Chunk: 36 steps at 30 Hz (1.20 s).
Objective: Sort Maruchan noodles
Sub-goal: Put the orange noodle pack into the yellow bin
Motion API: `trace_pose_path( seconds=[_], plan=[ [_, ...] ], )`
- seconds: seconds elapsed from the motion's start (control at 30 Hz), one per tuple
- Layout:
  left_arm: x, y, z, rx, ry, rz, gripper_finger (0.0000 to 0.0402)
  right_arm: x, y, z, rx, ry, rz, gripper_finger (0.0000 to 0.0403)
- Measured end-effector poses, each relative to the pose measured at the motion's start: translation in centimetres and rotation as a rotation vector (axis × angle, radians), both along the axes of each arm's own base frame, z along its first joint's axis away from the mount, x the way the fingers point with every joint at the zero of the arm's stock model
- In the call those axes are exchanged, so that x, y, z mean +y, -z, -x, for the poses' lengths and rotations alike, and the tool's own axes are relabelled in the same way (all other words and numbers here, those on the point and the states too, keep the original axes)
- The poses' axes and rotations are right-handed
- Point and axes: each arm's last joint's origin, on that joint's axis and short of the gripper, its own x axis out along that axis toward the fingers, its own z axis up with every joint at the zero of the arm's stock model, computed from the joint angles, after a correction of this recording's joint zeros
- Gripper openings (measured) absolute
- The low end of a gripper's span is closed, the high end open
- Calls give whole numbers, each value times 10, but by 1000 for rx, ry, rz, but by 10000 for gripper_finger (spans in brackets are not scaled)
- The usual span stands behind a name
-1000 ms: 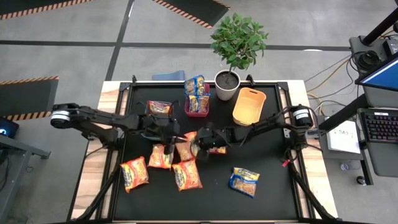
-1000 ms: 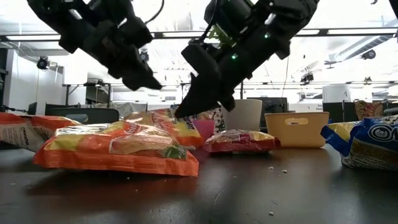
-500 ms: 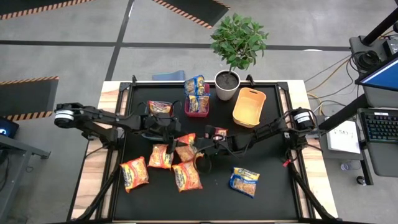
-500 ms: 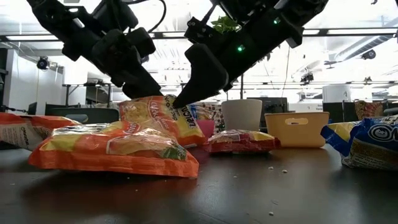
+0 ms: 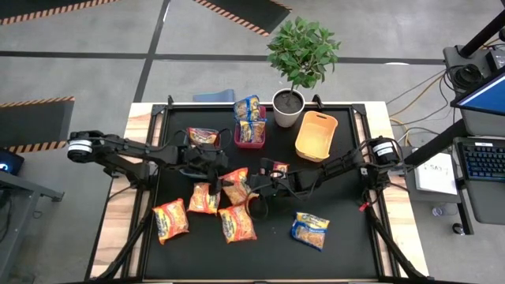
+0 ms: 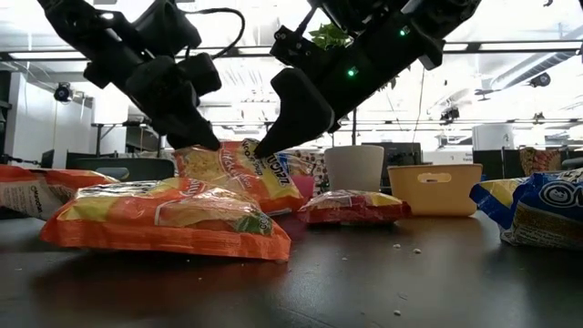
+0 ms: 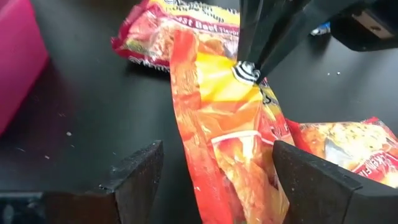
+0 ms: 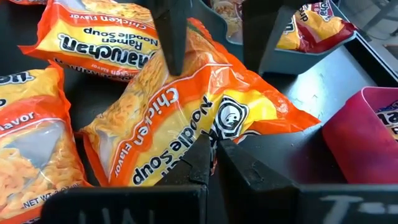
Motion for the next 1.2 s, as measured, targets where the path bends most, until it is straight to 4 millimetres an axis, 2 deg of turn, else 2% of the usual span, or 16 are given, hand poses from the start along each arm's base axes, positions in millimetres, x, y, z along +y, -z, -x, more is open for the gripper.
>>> trace_pose_path(
  seconds=[0.2, 0.4, 0.53, 0.7, 0.87, 1.03, 1.2],
  plan=[
    [-3, 6, -2, 19, 70, 53, 251, -1, 0, 0, -3, 15, 19, 11],
    [-4, 4, -5, 8, 111, 17, 176, -1, 0, 0, -4, 21, 14, 11],
    [-4, 2, -6, -3, 136, -15, 127, -1, 1, 1, 9, 10, -11, 28],
    [-3, -2, -9, -24, 161, -55, 85, -4, 2, 1, 27, 44, -63, 81],
    [-4, -6, -11, -35, 182, -78, 72, -8, -4, 1, 63, 29, -98, 150],
    [-6, -10, -14, -49, 201, -96, 71, -15, -22, 8, 117, 36, -114, 212],
    [-7, -11, -14, -59, 212, -106, 71, -26, -48, 20, 120, 23, -170, 256]
  ],
)
